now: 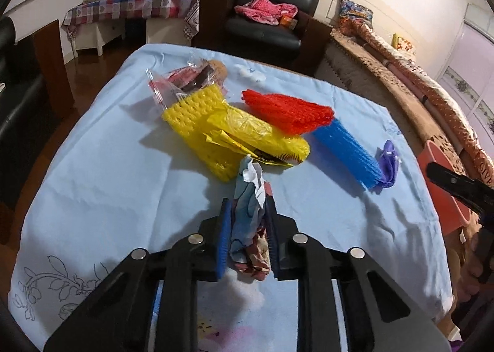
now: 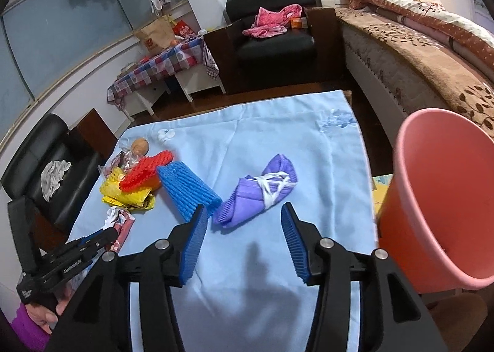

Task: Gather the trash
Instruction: 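Grasp the red-and-white wrapper with the left gripper while the right gripper grasps the purple cloth, then carry the wrapper and purple cloth over the pink bucket with both grippers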

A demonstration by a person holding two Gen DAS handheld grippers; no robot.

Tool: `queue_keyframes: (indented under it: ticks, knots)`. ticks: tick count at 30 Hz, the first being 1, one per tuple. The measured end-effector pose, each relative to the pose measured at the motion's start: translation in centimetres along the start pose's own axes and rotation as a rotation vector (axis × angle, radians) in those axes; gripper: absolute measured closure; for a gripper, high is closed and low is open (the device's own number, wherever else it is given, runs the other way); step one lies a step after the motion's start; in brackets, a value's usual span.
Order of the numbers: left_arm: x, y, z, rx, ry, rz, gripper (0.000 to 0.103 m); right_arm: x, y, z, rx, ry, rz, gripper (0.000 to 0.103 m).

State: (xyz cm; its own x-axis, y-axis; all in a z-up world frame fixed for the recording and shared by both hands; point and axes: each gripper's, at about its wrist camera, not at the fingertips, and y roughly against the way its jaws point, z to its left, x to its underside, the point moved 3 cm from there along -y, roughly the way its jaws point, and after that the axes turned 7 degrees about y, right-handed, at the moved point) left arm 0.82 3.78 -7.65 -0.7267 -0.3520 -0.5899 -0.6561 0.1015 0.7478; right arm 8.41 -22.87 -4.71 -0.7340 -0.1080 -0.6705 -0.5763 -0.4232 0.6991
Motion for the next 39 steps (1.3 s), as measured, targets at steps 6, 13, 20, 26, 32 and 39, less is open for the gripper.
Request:
queue_keyframes:
  ticks: [6,13,20,26,32,39]
  knots:
    - [0.0,0.5,-0.2,0.033,-0.01,-0.014,0.095,-0.5,-2.3,0.6,0.018,-0.038,0.038,0.051]
    - [0.1,0.7,-0.1,0.046,-0.011,-0.023,0.096,-0.6,-4.8,-0.1,0.073,-0.126,0.098,0.051]
    - [0.2,0.8,-0.1,0.05,-0.014,-0.021,0.096,0.2,-6.0,-1.0,0.057,-0.164,0.124,0.07]
    - [0.2,1.3,-0.7,0.064,-0.034,-0.032,0.096,0.5,-5.0,-1.3,0.042,-0.145,0.113,0.09]
    - [-0.2,2.2,-1.8,0.093,-0.056,-0.052,0.096,0.6,-2.5,-2.1,0.027,-0.144,0.069,0.092]
    - [-1.0,2.9,-3.8,0.122,-0.077,-0.073,0.096,0.7,0.6,-2.1,0.025,-0.119,0.01,0.092]
